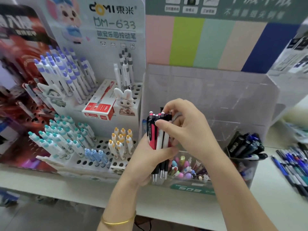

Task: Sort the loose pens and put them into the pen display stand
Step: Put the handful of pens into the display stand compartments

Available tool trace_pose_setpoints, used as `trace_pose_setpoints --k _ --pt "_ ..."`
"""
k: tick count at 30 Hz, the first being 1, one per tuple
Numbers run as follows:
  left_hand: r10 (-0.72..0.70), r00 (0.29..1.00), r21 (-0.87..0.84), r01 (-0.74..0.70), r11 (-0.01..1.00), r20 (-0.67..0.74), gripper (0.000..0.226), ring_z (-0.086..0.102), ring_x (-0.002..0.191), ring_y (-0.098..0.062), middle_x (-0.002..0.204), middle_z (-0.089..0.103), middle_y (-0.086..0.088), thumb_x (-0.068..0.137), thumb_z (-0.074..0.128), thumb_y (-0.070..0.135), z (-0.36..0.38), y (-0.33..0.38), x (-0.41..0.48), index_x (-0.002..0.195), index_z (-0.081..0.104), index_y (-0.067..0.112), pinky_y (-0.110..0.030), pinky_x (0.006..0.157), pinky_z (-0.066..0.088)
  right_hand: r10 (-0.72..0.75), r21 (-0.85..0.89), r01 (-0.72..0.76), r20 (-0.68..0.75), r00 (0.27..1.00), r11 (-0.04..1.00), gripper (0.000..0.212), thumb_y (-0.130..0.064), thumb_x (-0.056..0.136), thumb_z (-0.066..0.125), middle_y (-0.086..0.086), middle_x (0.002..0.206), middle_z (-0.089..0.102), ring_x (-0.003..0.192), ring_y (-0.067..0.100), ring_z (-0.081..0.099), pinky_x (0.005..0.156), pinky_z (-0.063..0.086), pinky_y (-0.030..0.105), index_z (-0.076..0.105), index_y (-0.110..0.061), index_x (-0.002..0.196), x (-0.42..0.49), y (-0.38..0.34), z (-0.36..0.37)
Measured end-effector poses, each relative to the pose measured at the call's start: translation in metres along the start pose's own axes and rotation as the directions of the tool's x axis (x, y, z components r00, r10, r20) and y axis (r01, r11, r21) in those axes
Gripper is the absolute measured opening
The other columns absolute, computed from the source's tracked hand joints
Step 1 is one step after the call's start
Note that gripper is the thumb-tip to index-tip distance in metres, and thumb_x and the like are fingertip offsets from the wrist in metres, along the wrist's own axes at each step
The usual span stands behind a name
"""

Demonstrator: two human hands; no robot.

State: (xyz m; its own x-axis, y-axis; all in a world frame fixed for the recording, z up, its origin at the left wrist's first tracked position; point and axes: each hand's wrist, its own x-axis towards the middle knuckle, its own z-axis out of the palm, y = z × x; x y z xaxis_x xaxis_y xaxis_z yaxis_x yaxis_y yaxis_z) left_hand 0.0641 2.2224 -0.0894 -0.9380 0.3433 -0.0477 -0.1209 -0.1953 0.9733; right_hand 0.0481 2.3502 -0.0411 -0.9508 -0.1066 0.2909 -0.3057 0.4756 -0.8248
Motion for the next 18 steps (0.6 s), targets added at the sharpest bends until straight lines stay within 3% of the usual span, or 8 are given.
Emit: trace_pose_setpoints --k 2,4,7,9,14,18 --pt "-0.007 1.000 -0.044 0.008 0.999 0.017 0.025 0.060 0.062 -0.013 0.069 0.063 0.002 0.071 0.079 0.005 0.001 0.002 0.001 0.086 0.067 0.021 -0.025 0.057 0.051 -0.005 0.051 0.004 0.023 1.000 0.999 0.018 -0.024 0.081 0.074 0.001 0.092 0.057 0.071 0.016 0.057 0.063 0.053 0.035 0.058 -0.026 0.088 0.004 0.001 -0.006" --pt "-0.006 0.999 -0.066 0.009 0.998 0.039 0.027 0.060 0.064 -0.015 0.071 0.063 0.001 0.063 0.082 0.024 0.000 0.003 0.003 0.087 0.069 0.026 -0.026 0.057 0.051 -0.004 0.119 -0.001 0.034 0.999 0.993 0.018 -0.020 0.081 0.074 0.008 0.091 0.058 0.065 0.017 0.057 0.051 0.052 0.030 0.057 -0.022 0.086 0.008 0.000 -0.010" --pt "-0.026 0.998 -0.091 0.031 0.995 0.052 0.066 0.058 0.064 -0.017 0.072 0.060 -0.002 0.053 0.087 0.053 -0.001 0.004 0.008 0.097 0.063 0.010 -0.026 0.055 0.051 0.033 0.209 -0.038 0.029 0.999 0.977 0.018 -0.014 0.082 0.072 0.008 0.077 0.057 0.049 0.013 0.055 0.042 0.046 0.026 0.054 -0.013 0.085 0.014 0.000 -0.014" --pt "-0.028 0.999 -0.168 0.032 0.985 0.027 0.074 0.059 0.062 -0.018 0.074 0.061 -0.005 0.052 0.081 0.064 0.000 0.007 0.011 0.095 0.063 0.007 -0.028 0.054 0.052 0.065 0.265 -0.071 0.031 0.997 0.962 0.017 -0.011 0.084 0.070 0.003 0.068 0.057 0.046 0.014 0.054 0.041 0.045 0.026 0.053 -0.011 0.085 0.019 0.002 -0.016" --pt "-0.030 0.992 -0.157 0.010 0.988 -0.126 0.068 0.060 0.059 -0.018 0.071 0.061 -0.008 0.069 0.063 0.055 0.004 0.023 0.020 0.109 0.056 0.000 -0.029 0.053 0.053 0.117 0.399 -0.145 0.093 0.989 0.905 0.016 -0.006 0.086 0.067 -0.003 0.054 0.057 0.042 0.018 0.050 0.041 0.041 0.027 0.051 -0.007 0.084 0.039 0.009 -0.021" --pt "-0.042 0.974 -0.155 0.007 0.988 -0.225 0.066 0.060 0.056 -0.020 0.067 0.062 -0.007 0.069 0.067 0.048 0.001 0.036 0.028 0.112 0.056 0.000 -0.029 0.050 0.051 0.134 0.476 -0.133 0.032 0.990 0.869 0.013 -0.001 0.088 0.063 -0.001 0.052 0.057 0.038 0.014 0.047 0.039 0.038 0.024 0.050 -0.005 0.085 0.058 0.006 -0.028"
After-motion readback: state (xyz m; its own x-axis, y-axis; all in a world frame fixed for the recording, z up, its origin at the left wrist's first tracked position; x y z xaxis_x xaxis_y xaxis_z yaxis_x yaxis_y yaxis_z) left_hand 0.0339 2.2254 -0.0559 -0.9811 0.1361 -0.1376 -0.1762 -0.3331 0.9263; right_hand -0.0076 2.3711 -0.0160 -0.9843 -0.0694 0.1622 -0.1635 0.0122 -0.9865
